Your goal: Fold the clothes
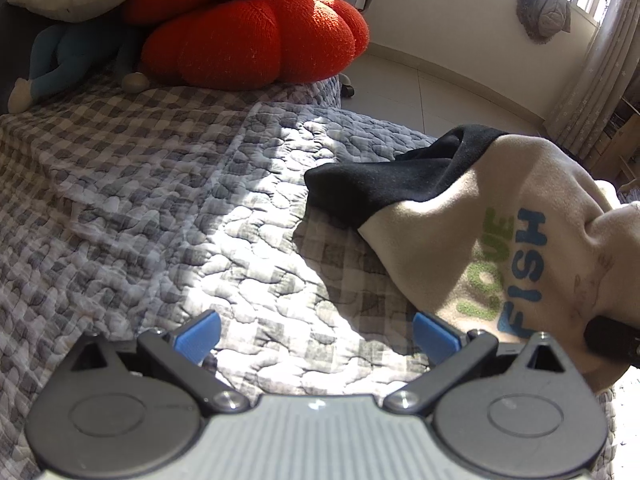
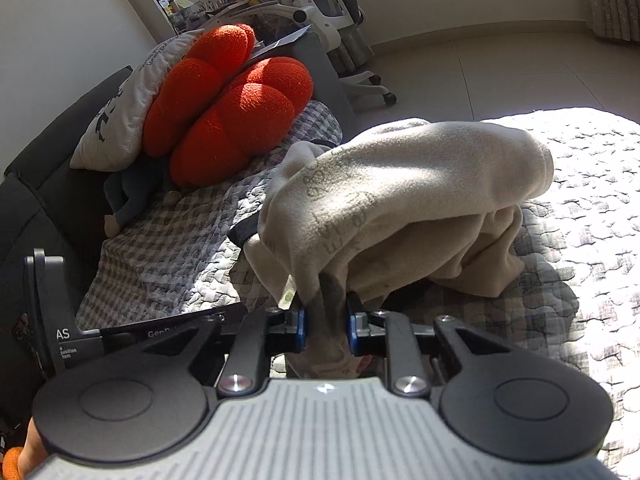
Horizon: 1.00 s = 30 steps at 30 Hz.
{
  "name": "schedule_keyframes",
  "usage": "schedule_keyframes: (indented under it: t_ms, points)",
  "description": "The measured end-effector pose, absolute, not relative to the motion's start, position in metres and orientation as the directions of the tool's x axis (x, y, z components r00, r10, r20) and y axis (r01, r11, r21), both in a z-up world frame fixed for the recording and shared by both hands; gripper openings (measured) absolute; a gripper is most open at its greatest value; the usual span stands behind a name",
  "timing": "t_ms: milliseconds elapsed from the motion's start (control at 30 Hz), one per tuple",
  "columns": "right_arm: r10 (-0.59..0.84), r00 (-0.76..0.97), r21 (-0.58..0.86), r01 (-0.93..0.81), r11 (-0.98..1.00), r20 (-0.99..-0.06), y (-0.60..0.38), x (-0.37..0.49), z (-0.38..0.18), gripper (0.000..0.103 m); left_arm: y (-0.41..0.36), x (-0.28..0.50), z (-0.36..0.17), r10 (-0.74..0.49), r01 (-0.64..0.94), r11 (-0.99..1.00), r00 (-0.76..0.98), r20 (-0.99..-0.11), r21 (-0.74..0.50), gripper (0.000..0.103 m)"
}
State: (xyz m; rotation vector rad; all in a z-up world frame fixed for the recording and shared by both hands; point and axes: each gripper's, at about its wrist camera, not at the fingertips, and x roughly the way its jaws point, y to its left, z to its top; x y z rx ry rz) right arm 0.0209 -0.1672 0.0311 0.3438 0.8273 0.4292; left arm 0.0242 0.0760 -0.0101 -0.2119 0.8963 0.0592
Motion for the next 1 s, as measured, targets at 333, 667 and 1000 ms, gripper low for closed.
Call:
schedule_keyframes:
  t_ms: [333, 667, 1000]
  points:
    - [0.551, 0.546, 0.48, -0.283, 0.831, -0.632, -0.153, 0.014, 0.036, 0.023, 0.079, 0.023, -0.007, -0.045, -0.15, 0.972, 0.637, -0.769, -0.181, 0.102]
    - [0.515, 0.61, 0.461, -0.261, 0.848, -0.603, -0.169, 0.011, 0.044, 0.068, 0.077, 0.021, -0.003, -0.066, -0.14, 0.969, 0.649, -0.758, -0.204, 0.102]
    - [0.458, 0.666, 0.47, -0.18, 0.864, -0.588, -0.188, 0.017, 0.044, 0.069, 0.058, 0.013, 0.011, -0.178, -0.022, 0.963, 0.695, -0.697, -0.268, 0.102]
